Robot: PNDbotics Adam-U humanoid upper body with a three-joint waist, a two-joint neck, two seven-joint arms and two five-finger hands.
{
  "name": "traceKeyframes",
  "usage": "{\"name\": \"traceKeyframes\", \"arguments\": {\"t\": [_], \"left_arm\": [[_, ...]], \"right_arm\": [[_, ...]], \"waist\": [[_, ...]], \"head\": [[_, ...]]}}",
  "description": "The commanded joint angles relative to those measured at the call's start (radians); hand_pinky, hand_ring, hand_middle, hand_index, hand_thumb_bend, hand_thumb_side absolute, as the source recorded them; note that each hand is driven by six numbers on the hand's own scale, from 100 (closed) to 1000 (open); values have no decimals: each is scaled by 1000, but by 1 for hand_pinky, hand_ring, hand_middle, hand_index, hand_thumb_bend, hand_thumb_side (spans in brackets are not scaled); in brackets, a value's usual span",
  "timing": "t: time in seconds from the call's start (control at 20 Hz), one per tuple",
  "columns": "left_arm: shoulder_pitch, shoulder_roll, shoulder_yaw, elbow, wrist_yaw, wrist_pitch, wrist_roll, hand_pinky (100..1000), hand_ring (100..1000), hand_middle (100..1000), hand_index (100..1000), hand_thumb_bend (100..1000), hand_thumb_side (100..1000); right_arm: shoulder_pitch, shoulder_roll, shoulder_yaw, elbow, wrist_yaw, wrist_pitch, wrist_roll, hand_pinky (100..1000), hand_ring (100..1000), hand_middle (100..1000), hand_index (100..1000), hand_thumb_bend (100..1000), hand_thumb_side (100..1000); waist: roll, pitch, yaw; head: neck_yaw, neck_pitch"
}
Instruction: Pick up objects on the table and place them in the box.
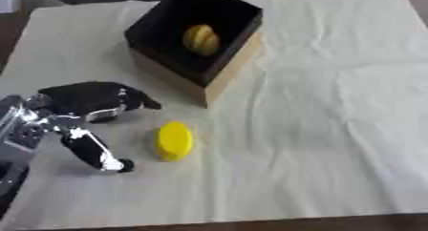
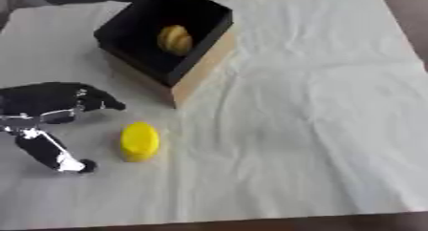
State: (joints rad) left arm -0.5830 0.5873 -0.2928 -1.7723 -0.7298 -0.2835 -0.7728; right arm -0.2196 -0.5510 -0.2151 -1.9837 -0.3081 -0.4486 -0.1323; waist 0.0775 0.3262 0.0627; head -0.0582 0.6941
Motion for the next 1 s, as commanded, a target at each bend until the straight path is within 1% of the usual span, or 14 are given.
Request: {"name": "traceKeyframes", "arguments": {"t": [0.05, 0.15, 0.3, 0.55, 0.7, 1.0], "left_arm": [[-22, 36, 23, -29, 18, 8, 4, 952, 902, 834, 971, 552, 431], [-27, 21, 26, -30, 31, 26, 18, 948, 897, 829, 969, 536, 456], [-37, -10, 23, -28, 44, 53, 28, 946, 894, 833, 970, 517, 516], [-51, -70, 9, -23, 57, 77, 24, 943, 888, 834, 967, 485, 581], [-58, -99, -2, -16, 54, 82, 17, 941, 886, 831, 964, 479, 586], [-53, -132, -13, 23, 12, 75, 13, 940, 885, 829, 961, 490, 555]], "right_arm": [[-6, -30, -11, -16, 4, 2, -1, 928, 872, 588, 804, 100, 577], [-6, -28, -11, -16, 5, 4, -1, 929, 873, 588, 804, 100, 580], [-5, -26, -11, -16, 5, 5, 0, 929, 873, 587, 803, 100, 581], [-5, -24, -10, -16, 5, 8, 2, 930, 874, 587, 804, 100, 588], [-6, -22, -10, -16, 5, 8, 3, 930, 874, 587, 804, 100, 590], [-8, -19, -9, -16, 2, 10, 4, 931, 874, 587, 804, 100, 597]], "waist": [[-3, -21, 2], [-4, -21, 1], [-5, -21, -1], [-6, -20, -4], [-5, -20, -6], [-4, -18, -10]], "head": [[-1, -3], [-1, -3], [0, -2], [2, -1], [3, 0], [5, 0]]}}
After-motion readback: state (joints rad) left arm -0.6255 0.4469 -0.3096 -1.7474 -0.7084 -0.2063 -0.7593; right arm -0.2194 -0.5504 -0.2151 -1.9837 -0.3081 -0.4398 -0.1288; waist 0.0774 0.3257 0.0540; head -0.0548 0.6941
